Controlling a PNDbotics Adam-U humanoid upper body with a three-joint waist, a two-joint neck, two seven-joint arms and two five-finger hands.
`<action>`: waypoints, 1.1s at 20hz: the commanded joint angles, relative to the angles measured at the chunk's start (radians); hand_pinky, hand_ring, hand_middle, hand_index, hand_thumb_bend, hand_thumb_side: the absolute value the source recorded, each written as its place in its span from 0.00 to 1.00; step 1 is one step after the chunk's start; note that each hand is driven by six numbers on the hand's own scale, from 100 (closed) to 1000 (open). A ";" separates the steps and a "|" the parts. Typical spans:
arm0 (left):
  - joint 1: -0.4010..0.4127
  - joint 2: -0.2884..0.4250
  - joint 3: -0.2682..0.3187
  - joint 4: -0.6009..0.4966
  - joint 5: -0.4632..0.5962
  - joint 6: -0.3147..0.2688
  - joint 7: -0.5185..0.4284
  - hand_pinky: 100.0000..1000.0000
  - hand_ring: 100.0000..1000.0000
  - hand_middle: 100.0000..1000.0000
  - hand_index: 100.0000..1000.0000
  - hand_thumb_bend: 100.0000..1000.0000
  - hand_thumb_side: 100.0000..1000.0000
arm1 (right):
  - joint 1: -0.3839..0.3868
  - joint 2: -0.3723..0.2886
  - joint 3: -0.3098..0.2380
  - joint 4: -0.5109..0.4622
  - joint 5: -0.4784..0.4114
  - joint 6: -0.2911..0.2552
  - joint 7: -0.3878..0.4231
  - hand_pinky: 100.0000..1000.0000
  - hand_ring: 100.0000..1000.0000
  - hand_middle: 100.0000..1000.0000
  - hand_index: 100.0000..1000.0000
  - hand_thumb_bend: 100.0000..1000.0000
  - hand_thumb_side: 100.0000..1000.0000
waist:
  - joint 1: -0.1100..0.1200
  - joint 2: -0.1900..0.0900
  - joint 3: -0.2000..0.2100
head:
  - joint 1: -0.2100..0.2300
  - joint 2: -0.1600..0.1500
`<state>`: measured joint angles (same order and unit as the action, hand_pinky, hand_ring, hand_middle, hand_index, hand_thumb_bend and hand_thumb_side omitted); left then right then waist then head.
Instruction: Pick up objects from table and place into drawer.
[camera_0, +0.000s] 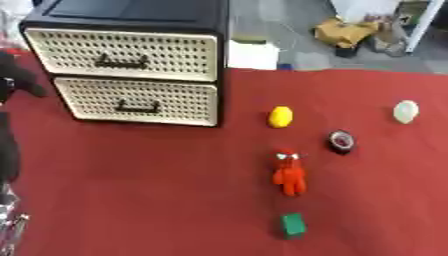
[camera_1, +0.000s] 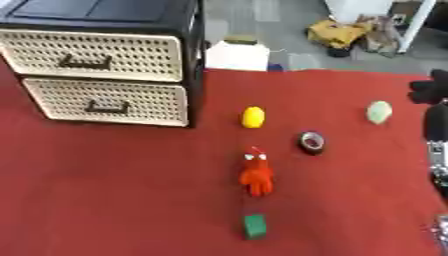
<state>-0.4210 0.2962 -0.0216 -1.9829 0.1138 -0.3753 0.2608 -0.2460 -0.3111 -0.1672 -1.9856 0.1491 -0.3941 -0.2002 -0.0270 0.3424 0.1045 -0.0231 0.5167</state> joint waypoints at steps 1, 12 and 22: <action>-0.010 0.016 0.004 -0.017 -0.002 -0.005 0.001 0.35 0.46 0.50 0.78 0.00 1.00 | -0.008 -0.015 -0.004 -0.014 0.003 -0.003 0.002 0.64 0.67 0.45 0.74 0.26 0.66 | 0.002 -0.018 0.000 | 0.002 -0.010; -0.027 0.099 0.011 -0.017 -0.040 -0.018 0.014 0.34 0.46 0.50 0.79 0.00 0.98 | -0.004 -0.019 -0.004 -0.014 0.002 -0.005 0.000 0.64 0.67 0.45 0.74 0.26 0.66 | 0.005 -0.022 -0.001 | 0.005 -0.004; -0.047 0.415 -0.003 -0.017 -0.270 0.044 -0.004 0.27 0.42 0.46 0.84 0.00 1.00 | 0.007 -0.038 -0.006 -0.014 0.006 -0.010 -0.006 0.64 0.67 0.45 0.74 0.26 0.66 | 0.022 -0.030 -0.007 | 0.000 0.011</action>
<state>-0.4577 0.6439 -0.0265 -1.9829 -0.1282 -0.3448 0.2674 -0.2360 -0.3209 -0.1672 -1.9856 0.1495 -0.3999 -0.2054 -0.0071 0.3336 0.0975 -0.0206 0.5229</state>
